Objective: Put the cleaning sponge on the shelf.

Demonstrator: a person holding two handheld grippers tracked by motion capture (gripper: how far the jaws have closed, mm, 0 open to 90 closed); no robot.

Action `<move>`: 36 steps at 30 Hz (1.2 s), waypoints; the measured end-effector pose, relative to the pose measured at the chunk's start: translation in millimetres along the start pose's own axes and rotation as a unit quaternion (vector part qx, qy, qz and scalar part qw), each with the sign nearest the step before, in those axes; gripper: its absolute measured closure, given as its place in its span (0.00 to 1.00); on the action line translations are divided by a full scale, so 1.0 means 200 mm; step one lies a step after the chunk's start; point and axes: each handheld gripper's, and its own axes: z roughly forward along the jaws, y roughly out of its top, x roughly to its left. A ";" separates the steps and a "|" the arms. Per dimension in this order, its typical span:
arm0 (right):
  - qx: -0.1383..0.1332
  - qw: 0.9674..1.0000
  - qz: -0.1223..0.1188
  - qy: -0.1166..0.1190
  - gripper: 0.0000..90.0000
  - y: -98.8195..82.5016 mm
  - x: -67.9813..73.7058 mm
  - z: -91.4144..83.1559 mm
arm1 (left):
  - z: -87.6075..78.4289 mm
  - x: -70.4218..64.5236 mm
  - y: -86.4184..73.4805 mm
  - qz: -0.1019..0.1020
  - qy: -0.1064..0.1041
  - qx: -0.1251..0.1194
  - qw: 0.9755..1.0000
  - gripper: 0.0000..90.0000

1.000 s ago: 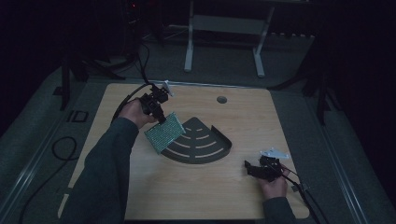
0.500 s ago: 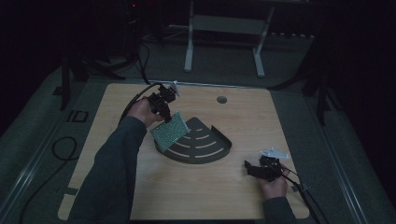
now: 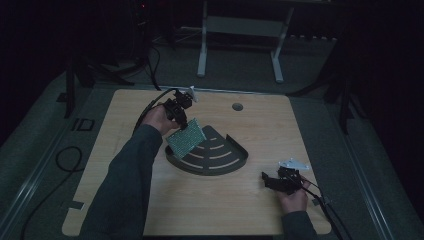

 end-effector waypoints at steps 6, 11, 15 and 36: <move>0.000 1.000 0.001 0.000 0.21 0.00 0.00 0.00 | 0.03 0.00 0.02 0.004 0.002 0.006 1.000 1.00; 0.000 1.000 0.000 0.000 0.21 0.00 0.00 0.00 | 0.05 0.00 0.03 0.006 0.006 0.007 1.000 1.00; 0.000 1.000 0.000 0.001 0.20 0.00 0.00 0.00 | 0.08 0.00 0.04 0.005 0.011 0.010 1.000 1.00; 0.001 1.000 0.000 0.001 0.21 0.00 0.00 0.00 | 0.15 -0.01 0.06 0.012 0.024 0.022 0.999 1.00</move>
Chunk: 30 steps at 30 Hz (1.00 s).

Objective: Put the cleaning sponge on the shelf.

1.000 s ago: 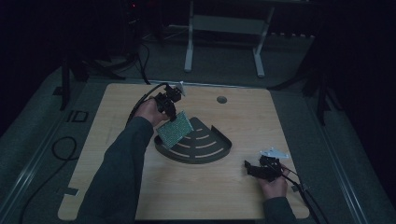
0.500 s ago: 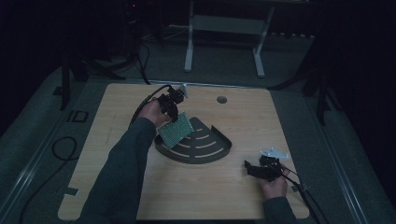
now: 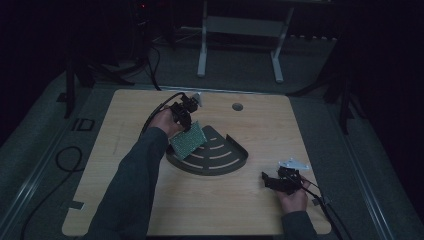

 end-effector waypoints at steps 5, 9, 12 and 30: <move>0.000 1.000 0.000 0.000 0.20 0.00 0.00 0.00 | 0.02 0.00 0.00 -0.001 0.001 0.002 1.000 1.00; 0.000 1.000 0.000 0.000 0.21 0.00 0.00 0.00 | 0.03 0.00 0.00 0.002 0.004 0.008 1.000 1.00; 0.000 1.000 0.000 0.000 0.21 0.00 0.00 0.00 | 0.03 0.00 0.00 0.003 0.002 0.010 1.000 1.00; 0.000 1.000 0.000 0.000 0.20 0.00 0.00 0.00 | 0.08 0.00 -0.02 0.009 0.008 0.028 1.000 0.99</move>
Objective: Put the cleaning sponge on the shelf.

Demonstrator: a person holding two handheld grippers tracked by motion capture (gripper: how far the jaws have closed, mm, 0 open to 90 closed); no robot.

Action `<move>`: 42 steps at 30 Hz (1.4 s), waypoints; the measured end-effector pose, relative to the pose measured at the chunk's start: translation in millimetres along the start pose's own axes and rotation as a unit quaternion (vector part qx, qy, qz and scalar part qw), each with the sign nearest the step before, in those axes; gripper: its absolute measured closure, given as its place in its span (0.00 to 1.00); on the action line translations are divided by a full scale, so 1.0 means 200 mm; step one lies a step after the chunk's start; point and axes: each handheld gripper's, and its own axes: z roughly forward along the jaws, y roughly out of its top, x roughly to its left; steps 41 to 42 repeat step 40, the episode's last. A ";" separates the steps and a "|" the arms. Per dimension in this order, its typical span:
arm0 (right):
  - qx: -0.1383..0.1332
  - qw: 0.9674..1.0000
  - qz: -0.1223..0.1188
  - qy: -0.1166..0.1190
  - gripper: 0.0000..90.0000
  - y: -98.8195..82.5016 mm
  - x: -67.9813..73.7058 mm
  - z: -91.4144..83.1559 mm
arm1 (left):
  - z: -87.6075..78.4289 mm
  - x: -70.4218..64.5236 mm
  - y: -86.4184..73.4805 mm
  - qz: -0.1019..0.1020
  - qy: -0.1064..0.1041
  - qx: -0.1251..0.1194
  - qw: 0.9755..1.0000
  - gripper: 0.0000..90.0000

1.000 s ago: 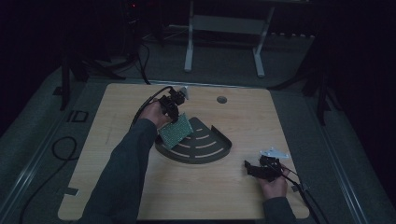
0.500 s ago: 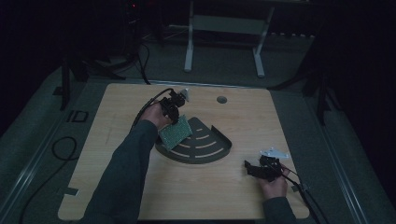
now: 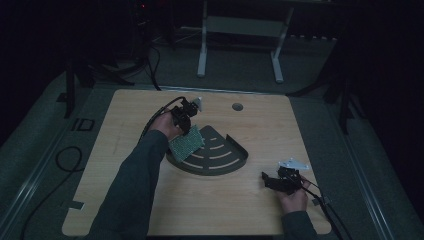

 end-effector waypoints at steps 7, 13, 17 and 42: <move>0.000 1.000 0.000 0.000 0.20 0.00 0.00 0.00 | 0.01 0.01 -0.02 0.000 0.004 0.007 1.000 0.99; 0.000 1.000 0.000 0.000 0.20 0.00 0.00 0.00 | 0.01 0.02 -0.03 -0.005 0.012 0.008 1.000 0.99; 0.000 1.000 0.000 0.000 0.20 0.00 0.00 0.00 | 0.00 0.03 -0.05 -0.008 0.019 0.005 1.000 0.97; 0.000 1.000 0.000 0.000 0.20 0.00 0.00 0.00 | -0.17 0.07 -0.18 -0.021 0.023 -0.048 0.998 0.72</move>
